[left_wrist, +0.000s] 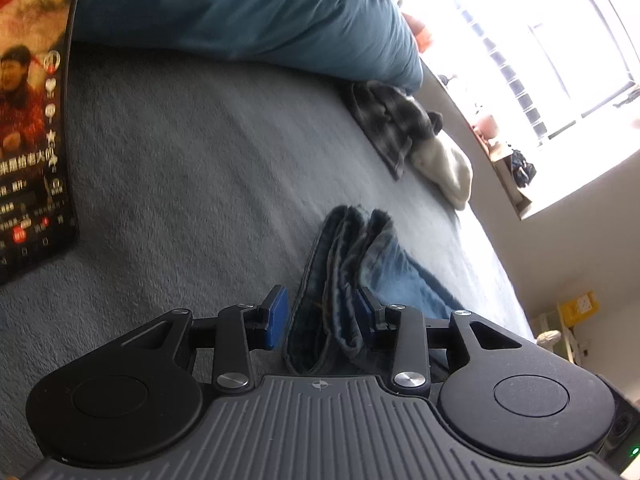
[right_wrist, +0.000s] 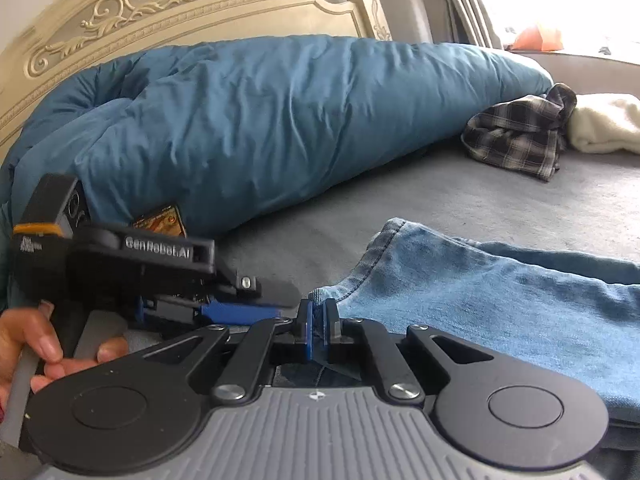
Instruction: Fold clothes
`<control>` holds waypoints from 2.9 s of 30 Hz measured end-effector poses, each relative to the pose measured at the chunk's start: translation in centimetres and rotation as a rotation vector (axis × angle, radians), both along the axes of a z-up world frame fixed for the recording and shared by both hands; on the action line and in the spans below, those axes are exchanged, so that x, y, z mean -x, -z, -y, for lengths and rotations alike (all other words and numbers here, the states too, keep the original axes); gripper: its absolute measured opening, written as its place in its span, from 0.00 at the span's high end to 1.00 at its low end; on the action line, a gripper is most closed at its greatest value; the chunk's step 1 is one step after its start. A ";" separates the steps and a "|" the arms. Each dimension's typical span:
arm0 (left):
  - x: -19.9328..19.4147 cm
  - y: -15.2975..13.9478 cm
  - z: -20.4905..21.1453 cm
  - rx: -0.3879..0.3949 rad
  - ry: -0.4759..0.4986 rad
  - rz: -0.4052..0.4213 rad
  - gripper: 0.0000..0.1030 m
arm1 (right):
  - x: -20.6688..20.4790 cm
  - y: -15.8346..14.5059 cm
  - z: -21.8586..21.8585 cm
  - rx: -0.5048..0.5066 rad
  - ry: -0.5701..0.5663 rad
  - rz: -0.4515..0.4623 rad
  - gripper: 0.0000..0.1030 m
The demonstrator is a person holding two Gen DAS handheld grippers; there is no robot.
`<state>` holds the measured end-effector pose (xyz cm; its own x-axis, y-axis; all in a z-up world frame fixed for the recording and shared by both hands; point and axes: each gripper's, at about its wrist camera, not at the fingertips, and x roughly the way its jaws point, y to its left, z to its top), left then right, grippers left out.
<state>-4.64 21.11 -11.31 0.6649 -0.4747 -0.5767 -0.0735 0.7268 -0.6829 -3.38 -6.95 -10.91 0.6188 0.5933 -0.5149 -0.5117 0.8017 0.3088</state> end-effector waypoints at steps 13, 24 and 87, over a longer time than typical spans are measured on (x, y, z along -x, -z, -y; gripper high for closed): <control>-4.1 -6.3 9.6 -0.219 0.283 0.322 0.64 | 1.7 -1.1 3.5 0.059 -0.036 -0.018 0.74; -5.1 0.1 12.1 -0.482 0.258 0.160 0.65 | 4.6 -4.1 20.4 0.136 0.451 0.039 0.76; -4.0 2.0 11.2 -0.430 0.216 0.232 0.62 | -5.6 0.5 31.7 0.166 0.772 -0.240 1.00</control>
